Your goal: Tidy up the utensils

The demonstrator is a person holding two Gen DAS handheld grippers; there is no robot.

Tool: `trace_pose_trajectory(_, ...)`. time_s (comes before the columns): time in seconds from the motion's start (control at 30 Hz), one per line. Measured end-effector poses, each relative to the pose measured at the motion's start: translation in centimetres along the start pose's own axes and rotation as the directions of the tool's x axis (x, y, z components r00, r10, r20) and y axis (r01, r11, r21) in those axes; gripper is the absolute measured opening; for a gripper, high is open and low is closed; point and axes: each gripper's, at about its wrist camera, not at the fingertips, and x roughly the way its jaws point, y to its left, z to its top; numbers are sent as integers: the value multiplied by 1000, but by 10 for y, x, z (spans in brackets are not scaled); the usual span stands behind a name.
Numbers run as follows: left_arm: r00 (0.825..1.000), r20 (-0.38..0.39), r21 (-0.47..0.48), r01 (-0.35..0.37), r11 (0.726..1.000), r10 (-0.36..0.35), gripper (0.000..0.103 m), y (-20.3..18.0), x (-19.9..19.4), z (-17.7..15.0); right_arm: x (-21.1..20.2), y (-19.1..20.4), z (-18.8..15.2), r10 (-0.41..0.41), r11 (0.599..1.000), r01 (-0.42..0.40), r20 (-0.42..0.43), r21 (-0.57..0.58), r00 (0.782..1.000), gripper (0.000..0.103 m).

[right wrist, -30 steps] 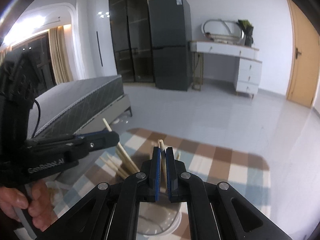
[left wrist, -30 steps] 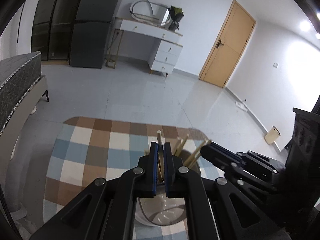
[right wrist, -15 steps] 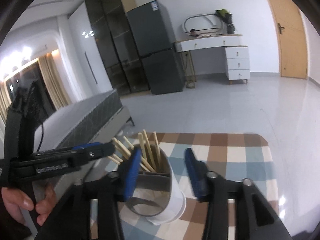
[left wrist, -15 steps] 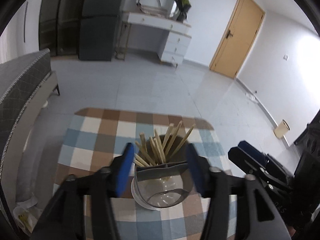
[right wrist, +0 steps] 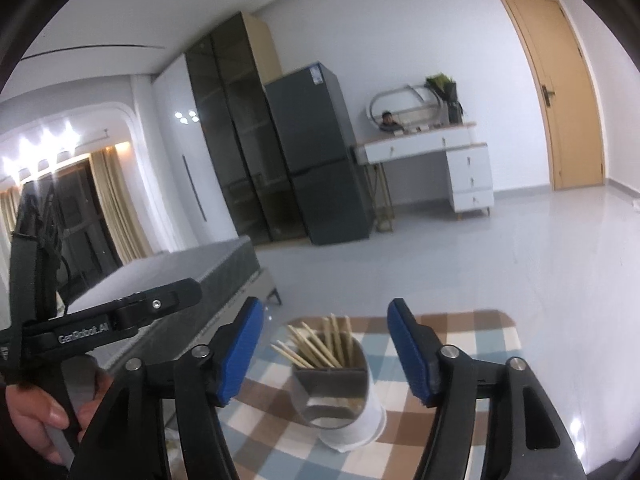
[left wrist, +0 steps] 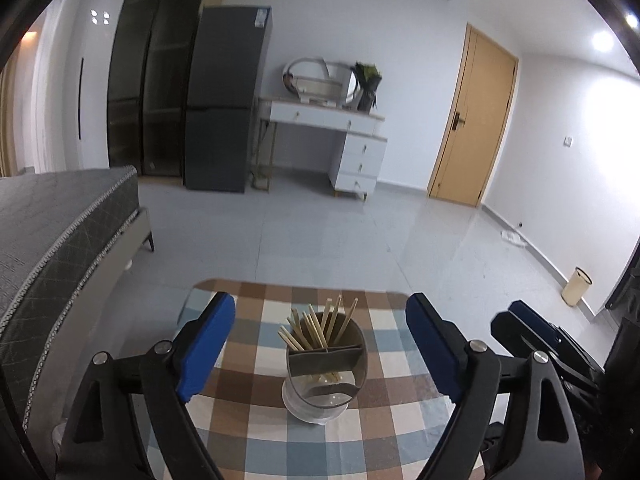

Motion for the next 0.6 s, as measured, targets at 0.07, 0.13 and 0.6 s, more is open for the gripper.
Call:
trace_pose_trajectory(0.07,999,27,0,-18,1000,18,89,3,-11,-2,-14,9,1,-14,1000,14,32,-15,999,75)
trace_pose_trajectory(0.13,998,60,1,-35,999,35,92,5,-22,-6,-29,18,-1,-20,999,22,62,-31,998,79)
trace_pose_trajectory(0.6,986,159,9,-44,999,42,102,13,-69,-28,-95,55,-23,-85,994,95,175,-50,981,98)
